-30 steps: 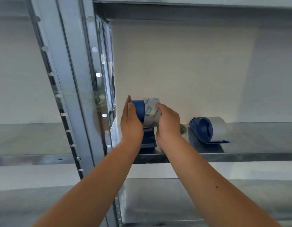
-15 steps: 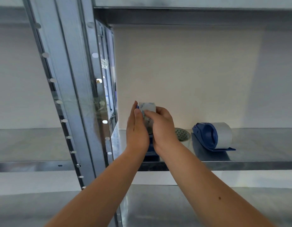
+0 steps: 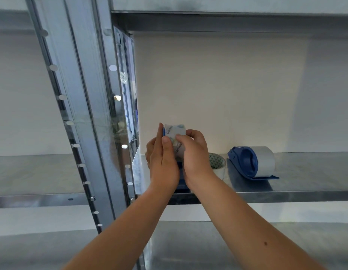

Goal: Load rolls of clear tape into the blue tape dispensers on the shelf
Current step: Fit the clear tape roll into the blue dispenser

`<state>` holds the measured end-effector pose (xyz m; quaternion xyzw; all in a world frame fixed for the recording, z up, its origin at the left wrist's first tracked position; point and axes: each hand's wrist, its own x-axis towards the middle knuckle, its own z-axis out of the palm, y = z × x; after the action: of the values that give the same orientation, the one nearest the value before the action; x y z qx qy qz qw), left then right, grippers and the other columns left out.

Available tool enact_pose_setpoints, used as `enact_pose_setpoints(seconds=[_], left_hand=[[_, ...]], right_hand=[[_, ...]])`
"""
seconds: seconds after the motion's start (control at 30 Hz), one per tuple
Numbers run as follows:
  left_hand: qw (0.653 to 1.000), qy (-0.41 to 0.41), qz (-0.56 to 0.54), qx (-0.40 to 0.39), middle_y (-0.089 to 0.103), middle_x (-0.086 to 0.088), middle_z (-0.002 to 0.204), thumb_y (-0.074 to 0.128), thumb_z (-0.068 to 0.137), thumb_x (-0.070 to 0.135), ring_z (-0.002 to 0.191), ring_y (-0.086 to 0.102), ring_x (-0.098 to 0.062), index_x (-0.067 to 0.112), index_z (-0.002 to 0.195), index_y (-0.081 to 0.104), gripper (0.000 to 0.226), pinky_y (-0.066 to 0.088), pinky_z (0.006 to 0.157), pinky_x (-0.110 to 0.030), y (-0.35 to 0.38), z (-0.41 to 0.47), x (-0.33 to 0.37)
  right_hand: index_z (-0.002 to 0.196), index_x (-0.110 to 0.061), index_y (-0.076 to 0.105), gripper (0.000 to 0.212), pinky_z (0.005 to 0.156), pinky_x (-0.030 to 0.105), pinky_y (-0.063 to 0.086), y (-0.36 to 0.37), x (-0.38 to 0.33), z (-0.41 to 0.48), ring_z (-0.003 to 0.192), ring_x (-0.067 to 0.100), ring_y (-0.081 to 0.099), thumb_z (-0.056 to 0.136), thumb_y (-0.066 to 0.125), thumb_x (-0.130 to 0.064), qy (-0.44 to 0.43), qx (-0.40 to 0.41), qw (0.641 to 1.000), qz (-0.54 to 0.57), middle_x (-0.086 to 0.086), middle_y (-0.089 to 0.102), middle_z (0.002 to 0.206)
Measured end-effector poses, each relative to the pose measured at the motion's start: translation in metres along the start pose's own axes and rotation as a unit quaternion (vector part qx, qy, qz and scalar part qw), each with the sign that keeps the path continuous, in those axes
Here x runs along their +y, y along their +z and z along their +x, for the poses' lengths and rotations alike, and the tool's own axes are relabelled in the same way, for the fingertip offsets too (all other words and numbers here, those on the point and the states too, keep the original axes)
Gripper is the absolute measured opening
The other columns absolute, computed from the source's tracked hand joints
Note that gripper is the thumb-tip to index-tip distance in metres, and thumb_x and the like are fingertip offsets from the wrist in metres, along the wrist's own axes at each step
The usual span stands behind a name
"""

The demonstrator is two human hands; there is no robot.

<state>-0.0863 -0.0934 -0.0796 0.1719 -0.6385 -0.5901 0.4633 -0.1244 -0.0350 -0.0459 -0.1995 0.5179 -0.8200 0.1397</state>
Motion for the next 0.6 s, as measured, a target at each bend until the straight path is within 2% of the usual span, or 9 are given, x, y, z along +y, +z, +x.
enact_pose_setpoints(seconds=[0.1,0.2,0.3,0.37,0.43,0.53,0.6], left_hand=[[1.000,0.004,-0.015,-0.012,0.064,0.007,0.132,0.033,0.091,0.073,0.132,0.055,-0.022,0.047,0.134,0.058,0.056,0.046,0.112,-0.050,-0.005,-0.003,-0.002],[0.999,0.023,-0.049,-0.010,0.066,0.003,0.130,0.047,0.102,0.051,0.125,0.061,-0.013,0.029,0.135,0.062,0.043,0.053,0.104,-0.036,-0.011,-0.005,0.007],[0.998,0.035,-0.055,-0.007,0.071,0.010,0.106,0.060,0.103,0.030,0.099,0.067,-0.004,0.027,0.108,0.065,0.007,0.055,0.083,-0.026,-0.017,0.000,0.021],[0.998,0.020,-0.058,-0.027,0.073,0.012,0.087,0.063,0.101,0.031,0.083,0.069,-0.001,0.023,0.097,0.066,0.009,0.056,0.072,-0.021,-0.022,0.003,0.032],[0.994,-0.006,-0.089,-0.055,0.075,0.010,0.076,0.065,0.100,0.030,0.072,0.071,-0.003,0.018,0.092,0.072,0.016,0.057,0.063,-0.017,-0.024,0.006,0.045],[0.986,-0.058,-0.131,-0.087,0.075,0.008,0.064,0.071,0.095,0.032,0.059,0.071,-0.002,0.018,0.085,0.075,0.018,0.054,0.051,-0.017,-0.026,0.009,0.062],[0.980,-0.090,-0.142,-0.107,0.077,0.006,0.067,0.075,0.091,0.033,0.060,0.072,-0.006,0.019,0.086,0.076,0.016,0.054,0.049,-0.020,-0.028,0.010,0.067]], right_hand=[[0.107,-0.013,0.062,0.026,0.083,0.039,0.061,-0.001,0.001,-0.002,0.095,0.024,0.073,0.083,0.071,-0.012,-0.015,-0.009,1.000,0.017,0.013,0.075,0.104],[0.110,-0.013,0.063,0.026,0.090,0.044,0.061,-0.003,0.004,-0.006,0.100,0.027,0.074,0.087,0.073,-0.012,-0.032,-0.014,0.999,0.028,0.009,0.078,0.101],[0.113,-0.014,0.062,0.025,0.090,0.040,0.061,-0.006,0.005,-0.010,0.103,0.026,0.075,0.090,0.071,-0.013,-0.063,-0.035,0.997,0.016,0.007,0.081,0.101],[0.113,-0.014,0.060,0.020,0.085,0.031,0.061,-0.010,0.005,-0.013,0.096,0.018,0.076,0.097,0.065,-0.003,-0.086,-0.066,0.994,-0.010,0.001,0.082,0.094],[0.113,-0.017,0.059,0.024,0.084,0.028,0.060,-0.014,0.003,-0.017,0.096,0.015,0.076,0.098,0.061,0.002,-0.099,-0.092,0.990,-0.034,0.001,0.081,0.096],[0.114,-0.017,0.058,0.028,0.096,0.040,0.059,-0.018,0.005,-0.021,0.107,0.029,0.074,0.096,0.063,0.004,-0.126,-0.131,0.981,-0.065,0.013,0.079,0.108],[0.113,-0.015,0.059,0.028,0.098,0.043,0.059,-0.020,0.006,-0.023,0.109,0.033,0.073,0.092,0.064,0.003,-0.140,-0.154,0.976,-0.069,0.017,0.078,0.110]])
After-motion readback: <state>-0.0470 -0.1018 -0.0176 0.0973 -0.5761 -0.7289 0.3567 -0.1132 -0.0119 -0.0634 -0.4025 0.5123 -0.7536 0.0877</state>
